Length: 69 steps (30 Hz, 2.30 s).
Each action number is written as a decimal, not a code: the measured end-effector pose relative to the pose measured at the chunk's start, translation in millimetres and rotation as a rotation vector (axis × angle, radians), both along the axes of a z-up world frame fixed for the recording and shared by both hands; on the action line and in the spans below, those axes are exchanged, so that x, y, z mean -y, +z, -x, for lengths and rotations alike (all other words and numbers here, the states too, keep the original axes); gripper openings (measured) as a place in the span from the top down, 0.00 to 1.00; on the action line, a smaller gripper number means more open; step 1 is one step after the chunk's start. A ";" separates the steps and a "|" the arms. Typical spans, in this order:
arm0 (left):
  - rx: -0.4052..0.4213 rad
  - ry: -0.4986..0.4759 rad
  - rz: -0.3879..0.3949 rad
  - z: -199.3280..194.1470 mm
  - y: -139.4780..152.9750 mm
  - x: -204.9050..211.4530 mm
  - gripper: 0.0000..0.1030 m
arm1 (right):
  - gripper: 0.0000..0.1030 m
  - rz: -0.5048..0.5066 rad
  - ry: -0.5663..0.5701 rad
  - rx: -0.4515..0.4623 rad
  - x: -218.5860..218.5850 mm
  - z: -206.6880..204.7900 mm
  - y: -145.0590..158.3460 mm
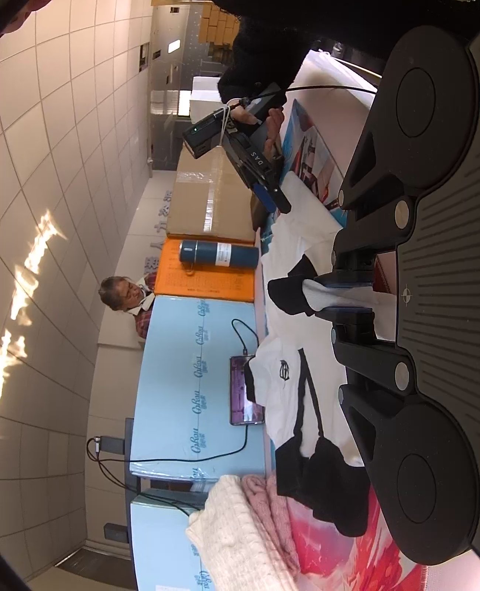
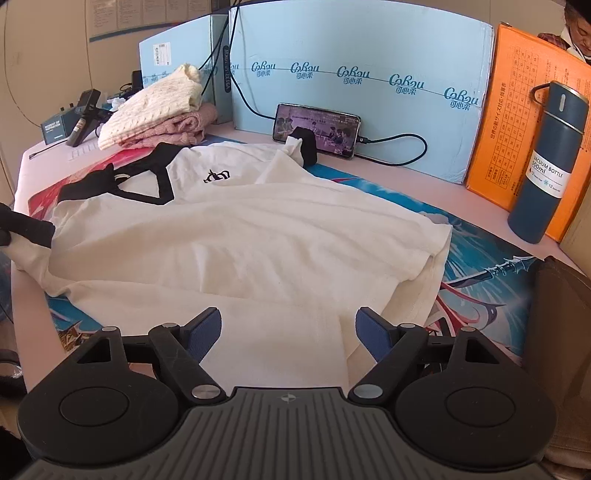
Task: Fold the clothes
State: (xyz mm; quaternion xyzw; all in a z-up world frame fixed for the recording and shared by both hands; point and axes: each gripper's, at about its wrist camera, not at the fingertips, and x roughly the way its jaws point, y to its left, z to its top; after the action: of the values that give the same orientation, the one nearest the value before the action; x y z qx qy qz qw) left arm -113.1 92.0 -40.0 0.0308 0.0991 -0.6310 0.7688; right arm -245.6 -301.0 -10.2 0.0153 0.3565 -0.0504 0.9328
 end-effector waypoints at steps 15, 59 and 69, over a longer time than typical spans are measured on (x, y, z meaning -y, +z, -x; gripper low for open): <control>-0.081 -0.084 0.113 -12.9 3.3 -1.8 0.92 | 0.94 -0.079 0.006 0.066 -4.4 36.0 -5.4; 0.238 -0.132 -0.127 70.5 -40.5 43.6 0.21 | 0.39 0.178 -0.011 0.108 -122.0 59.5 -30.9; 0.181 -0.150 -0.055 52.4 -17.7 32.9 0.92 | 0.96 0.184 -0.157 0.077 -97.2 91.7 -27.5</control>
State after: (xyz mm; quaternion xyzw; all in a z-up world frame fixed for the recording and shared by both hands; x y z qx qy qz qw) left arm -165.5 59.2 -57.7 0.1158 0.0441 -0.6784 0.7242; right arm -337.2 -203.8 -37.7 -0.0404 0.3120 -0.1551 0.9365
